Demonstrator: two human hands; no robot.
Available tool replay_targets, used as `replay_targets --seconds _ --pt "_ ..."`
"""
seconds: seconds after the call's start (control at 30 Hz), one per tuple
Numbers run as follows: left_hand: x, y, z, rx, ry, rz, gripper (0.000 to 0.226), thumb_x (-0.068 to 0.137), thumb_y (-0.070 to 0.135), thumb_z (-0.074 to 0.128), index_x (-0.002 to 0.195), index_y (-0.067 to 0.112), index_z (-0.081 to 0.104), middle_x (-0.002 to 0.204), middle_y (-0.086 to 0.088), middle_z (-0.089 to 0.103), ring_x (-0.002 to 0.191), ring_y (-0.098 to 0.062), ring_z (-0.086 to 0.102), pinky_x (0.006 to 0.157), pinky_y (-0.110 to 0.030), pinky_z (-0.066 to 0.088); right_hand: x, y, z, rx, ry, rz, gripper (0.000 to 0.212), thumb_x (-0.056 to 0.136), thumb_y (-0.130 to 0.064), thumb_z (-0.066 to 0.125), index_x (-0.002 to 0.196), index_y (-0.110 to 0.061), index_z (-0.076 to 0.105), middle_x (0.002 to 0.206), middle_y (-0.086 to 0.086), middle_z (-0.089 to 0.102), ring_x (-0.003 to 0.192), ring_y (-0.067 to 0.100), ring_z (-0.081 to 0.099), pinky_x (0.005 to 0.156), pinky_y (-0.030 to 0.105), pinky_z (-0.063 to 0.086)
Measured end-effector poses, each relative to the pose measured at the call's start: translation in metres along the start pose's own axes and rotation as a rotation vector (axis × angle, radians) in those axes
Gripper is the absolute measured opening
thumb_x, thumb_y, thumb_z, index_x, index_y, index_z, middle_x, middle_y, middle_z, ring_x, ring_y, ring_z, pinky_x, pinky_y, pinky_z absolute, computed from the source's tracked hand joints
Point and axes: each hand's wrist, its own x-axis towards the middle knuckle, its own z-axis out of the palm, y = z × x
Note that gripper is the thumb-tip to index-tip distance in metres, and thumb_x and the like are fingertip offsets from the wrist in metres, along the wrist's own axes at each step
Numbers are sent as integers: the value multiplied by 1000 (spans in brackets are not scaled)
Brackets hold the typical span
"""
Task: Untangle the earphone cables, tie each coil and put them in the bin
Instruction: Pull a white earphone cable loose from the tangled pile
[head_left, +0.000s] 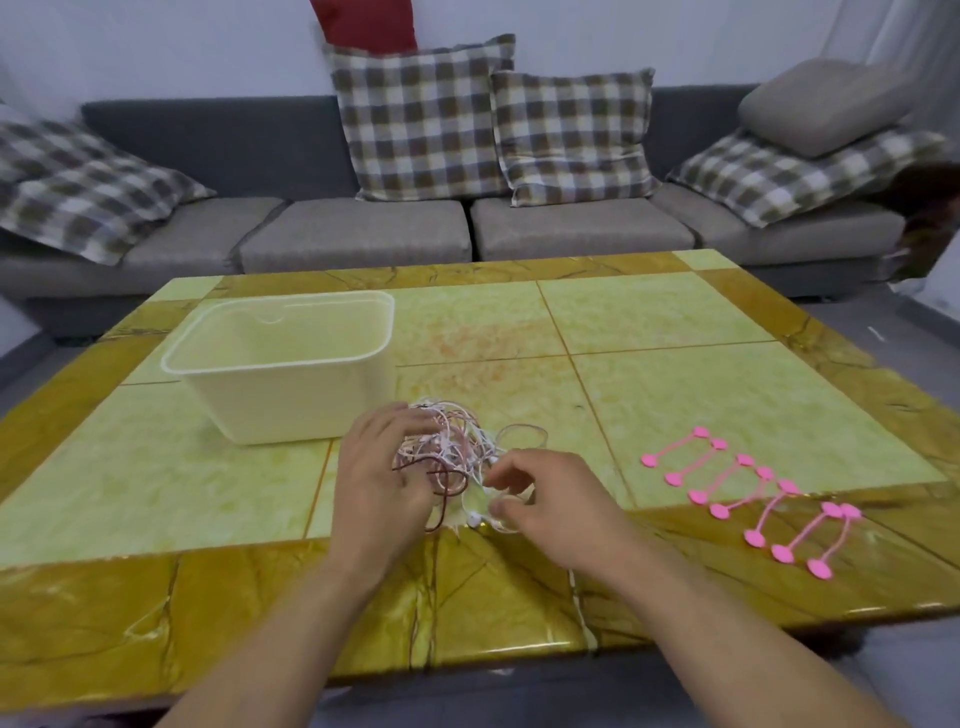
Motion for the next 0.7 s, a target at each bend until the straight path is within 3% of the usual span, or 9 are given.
replay_targets --seconds 0.07,0.13,0.2,0.27,0.37,0.43,0.57,0.7 --pt "-2 13 4 -41 -7 33 35 67 -5 55 87 19 72 95 21 64 100 -12 61 93 -34 47 1 3 7 -131 -35 43 38 85 -29 78 121 -29 67 116 -10 66 109 9 61 93 28 49" --pt "-6 19 7 -37 -183 -2 28 74 5 58 90 23 73 93 22 65 96 -6 60 91 -34 48 2 7 10 -253 -92 110 48 82 -40 80 126 -33 61 121 -5 61 113 16 59 93 33 49" --pt "-13 15 11 74 -386 8 32 79 18 57 104 30 73 100 20 67 103 -4 56 98 -34 44 4 12 11 -363 -127 147 37 85 -45 75 118 -35 62 115 -2 60 110 21 61 86 34 50" --pt "-19 5 14 192 -468 30 36 82 23 58 115 32 71 108 16 68 110 -7 55 103 -29 35 7 16 9 -401 -124 161 14 92 -44 67 101 -34 67 105 0 64 101 24 64 76 34 49" --pt "-19 -5 15 350 -458 6 40 82 21 67 121 30 68 112 13 70 115 -13 57 106 -29 30 9 20 2 -262 -75 162 26 99 -46 56 81 -27 61 77 -6 64 80 20 62 63 34 43" --pt "-17 -9 15 398 -461 -43 43 79 21 70 121 30 68 113 12 70 117 -16 57 111 -37 33 9 21 -8 -149 11 169 25 103 -38 52 82 -25 59 66 -11 57 75 20 60 63 35 43" --pt "-11 -11 12 397 -456 -125 45 78 29 56 121 28 68 116 12 70 120 -18 55 114 -42 34 3 17 -22 113 265 181 25 106 -29 49 85 -17 58 75 -8 59 73 16 55 64 27 39" --pt "-9 -9 16 395 -431 -161 49 77 34 47 122 29 66 115 13 69 120 -17 54 114 -38 30 -5 2 -30 506 479 89 27 106 -21 50 79 -20 56 110 -13 70 105 -2 60 85 11 40"
